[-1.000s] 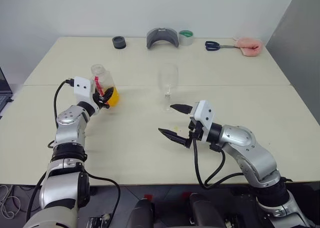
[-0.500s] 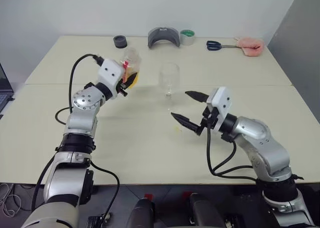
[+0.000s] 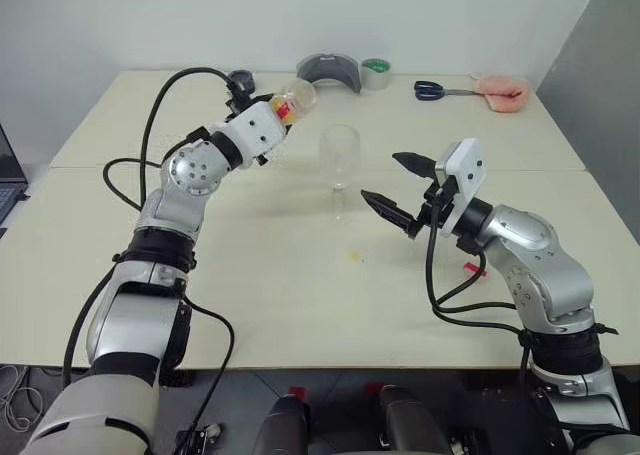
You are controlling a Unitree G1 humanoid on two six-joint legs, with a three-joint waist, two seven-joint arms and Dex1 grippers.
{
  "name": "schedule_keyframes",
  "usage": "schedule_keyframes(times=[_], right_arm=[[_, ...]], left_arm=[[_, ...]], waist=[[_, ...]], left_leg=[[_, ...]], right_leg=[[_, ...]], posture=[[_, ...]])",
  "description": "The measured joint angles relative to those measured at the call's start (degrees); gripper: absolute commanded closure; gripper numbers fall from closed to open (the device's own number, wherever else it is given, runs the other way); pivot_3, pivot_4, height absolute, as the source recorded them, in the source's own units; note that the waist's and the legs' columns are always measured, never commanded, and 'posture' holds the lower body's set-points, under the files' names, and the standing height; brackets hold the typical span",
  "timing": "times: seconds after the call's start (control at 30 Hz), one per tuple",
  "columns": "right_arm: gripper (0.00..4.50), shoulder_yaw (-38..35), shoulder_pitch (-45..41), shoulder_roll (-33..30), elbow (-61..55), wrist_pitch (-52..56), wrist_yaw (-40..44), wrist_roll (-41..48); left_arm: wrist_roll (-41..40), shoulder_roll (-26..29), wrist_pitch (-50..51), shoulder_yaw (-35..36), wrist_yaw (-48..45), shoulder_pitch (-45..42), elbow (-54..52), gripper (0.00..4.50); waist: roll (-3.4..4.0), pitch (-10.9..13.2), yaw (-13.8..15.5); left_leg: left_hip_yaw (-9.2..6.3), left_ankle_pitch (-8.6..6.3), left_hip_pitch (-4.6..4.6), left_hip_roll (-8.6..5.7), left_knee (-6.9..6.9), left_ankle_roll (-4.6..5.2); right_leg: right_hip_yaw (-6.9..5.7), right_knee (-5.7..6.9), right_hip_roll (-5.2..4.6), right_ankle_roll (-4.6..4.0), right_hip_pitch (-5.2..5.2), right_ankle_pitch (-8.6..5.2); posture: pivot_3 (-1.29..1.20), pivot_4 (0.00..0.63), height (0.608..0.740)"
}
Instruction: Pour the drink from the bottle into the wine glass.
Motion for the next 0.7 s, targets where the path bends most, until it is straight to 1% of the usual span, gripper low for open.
schedule_keyframes(times=[0.27,0.7], right_arm=[[0.00,-0.03,1.15,0.42,-0.58,0.00,-1.35,0.58],[0.00,0.37,2.62,0.87,-1.39,-0.05,-3.07,0.42]], left_arm=[[7.46,0.92,-7.01,-3.77,6.39,-4.13,6.40,2.79],[16.50,2.90,-12.70,-9.19,15.75,-9.05,12.00,2.79]], waist=[[0.00,0.00,-0.10],[0.00,0.00,-0.12]], left_leg=[[0.00,0.00,-0.01,0.00,-0.01,0.00],[0.00,0.00,-0.04,-0.01,0.00,0.00]], right_leg=[[0.00,0.03,0.01,0.00,-0.03,0.00],[-0.01,0.05,0.01,0.00,-0.05,0.00]], posture=[[0.00,0.150,0.740],[0.00,0.150,0.740]])
